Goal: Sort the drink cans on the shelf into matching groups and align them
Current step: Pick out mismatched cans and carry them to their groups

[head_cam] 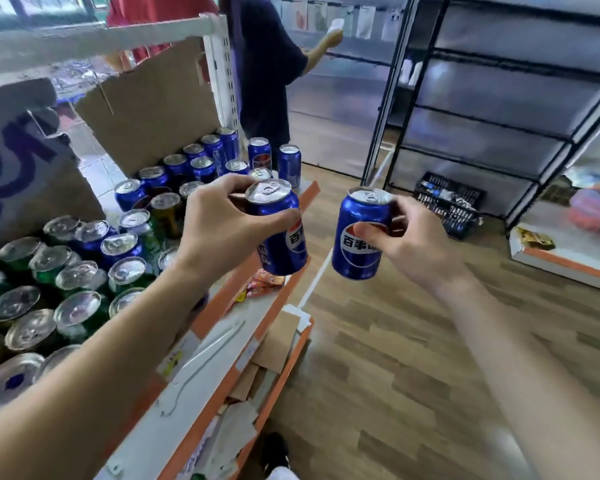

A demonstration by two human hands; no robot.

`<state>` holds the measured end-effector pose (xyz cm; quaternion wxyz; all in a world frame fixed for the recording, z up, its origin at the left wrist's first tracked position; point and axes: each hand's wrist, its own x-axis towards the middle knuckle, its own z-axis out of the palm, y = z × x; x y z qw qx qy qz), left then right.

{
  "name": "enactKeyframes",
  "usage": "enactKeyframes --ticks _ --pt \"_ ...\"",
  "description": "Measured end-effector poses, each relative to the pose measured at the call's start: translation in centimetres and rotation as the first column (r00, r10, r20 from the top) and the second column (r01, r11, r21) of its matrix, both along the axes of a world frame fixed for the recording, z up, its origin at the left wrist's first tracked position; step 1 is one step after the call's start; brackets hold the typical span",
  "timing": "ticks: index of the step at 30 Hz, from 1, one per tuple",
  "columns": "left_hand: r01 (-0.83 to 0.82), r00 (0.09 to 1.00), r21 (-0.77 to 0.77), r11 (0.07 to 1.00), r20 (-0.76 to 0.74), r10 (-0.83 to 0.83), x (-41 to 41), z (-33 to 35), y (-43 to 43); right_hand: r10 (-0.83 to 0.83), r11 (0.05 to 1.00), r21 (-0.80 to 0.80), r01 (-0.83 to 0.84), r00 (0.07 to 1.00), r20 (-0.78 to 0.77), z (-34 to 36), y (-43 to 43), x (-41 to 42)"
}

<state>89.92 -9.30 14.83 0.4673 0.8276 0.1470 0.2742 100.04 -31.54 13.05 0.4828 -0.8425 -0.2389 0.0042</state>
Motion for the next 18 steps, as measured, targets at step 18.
enactKeyframes --ticks 18 --pt "-0.083 0.994 -0.002 0.997 -0.068 0.083 15.7 0.5 14.1 0.221 0.969 0.120 -0.218 0.975 -0.012 0.2 15.0 20.7"
